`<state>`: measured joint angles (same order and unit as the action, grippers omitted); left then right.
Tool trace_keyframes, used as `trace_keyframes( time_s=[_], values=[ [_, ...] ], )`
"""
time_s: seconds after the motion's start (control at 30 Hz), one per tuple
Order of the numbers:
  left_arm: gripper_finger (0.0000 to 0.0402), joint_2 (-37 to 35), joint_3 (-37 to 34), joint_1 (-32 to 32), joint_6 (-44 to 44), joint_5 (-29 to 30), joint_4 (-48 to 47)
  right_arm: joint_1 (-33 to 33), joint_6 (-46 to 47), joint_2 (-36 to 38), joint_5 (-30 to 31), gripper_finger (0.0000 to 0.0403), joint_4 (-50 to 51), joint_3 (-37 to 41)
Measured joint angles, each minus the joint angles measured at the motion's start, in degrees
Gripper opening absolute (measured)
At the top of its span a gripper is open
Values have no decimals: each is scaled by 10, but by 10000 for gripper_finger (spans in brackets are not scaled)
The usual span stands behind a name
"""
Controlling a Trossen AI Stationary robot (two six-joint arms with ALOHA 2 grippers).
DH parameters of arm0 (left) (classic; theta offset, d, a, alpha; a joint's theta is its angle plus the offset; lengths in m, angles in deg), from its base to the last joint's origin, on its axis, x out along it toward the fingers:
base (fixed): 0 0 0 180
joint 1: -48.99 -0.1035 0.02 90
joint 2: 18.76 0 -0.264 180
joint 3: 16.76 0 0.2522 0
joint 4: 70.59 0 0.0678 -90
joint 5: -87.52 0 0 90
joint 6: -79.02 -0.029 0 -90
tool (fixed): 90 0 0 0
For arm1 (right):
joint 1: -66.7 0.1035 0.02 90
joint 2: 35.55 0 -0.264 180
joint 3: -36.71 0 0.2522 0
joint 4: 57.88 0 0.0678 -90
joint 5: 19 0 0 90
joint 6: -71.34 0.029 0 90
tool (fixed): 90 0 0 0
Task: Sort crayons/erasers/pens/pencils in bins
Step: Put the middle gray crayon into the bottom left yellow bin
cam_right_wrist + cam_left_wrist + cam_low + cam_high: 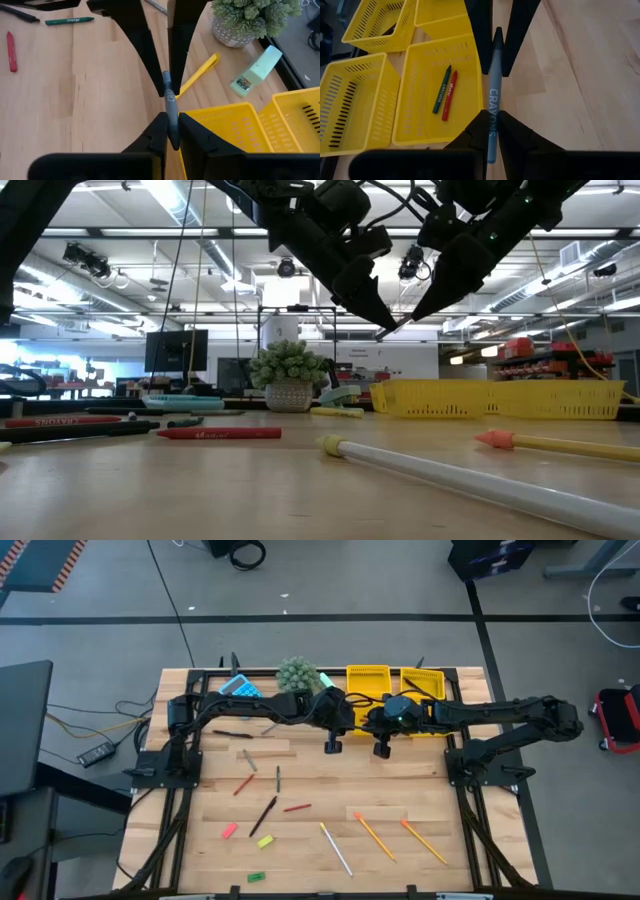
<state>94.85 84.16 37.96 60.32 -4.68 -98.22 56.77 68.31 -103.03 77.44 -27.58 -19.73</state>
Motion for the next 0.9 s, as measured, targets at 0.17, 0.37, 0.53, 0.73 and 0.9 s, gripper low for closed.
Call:
trace_keyframes(
  time_s=[0.17, 0.37, 0.53, 0.73, 0.9],
  values=[
    [33, 0, 0, 0, 0, 0, 0, 0, -5, 0, 0, 43, 0, 0],
    [53, 0, 0, 0, 0, 0, 1, 0, -15, 0, 0, 43, 0, 0],
    [65, 0, 0, 0, 0, 16, 3, -1, -24, 0, 9, 43, 0, 0],
    [82, 0, 0, 0, -6, 56, 2, -23, -32, 0, 11, 43, 12, 0],
    [105, -5, 0, -2, -17, 70, -16, -51, -31, 0, 3, 43, 46, 0]
  ],
)
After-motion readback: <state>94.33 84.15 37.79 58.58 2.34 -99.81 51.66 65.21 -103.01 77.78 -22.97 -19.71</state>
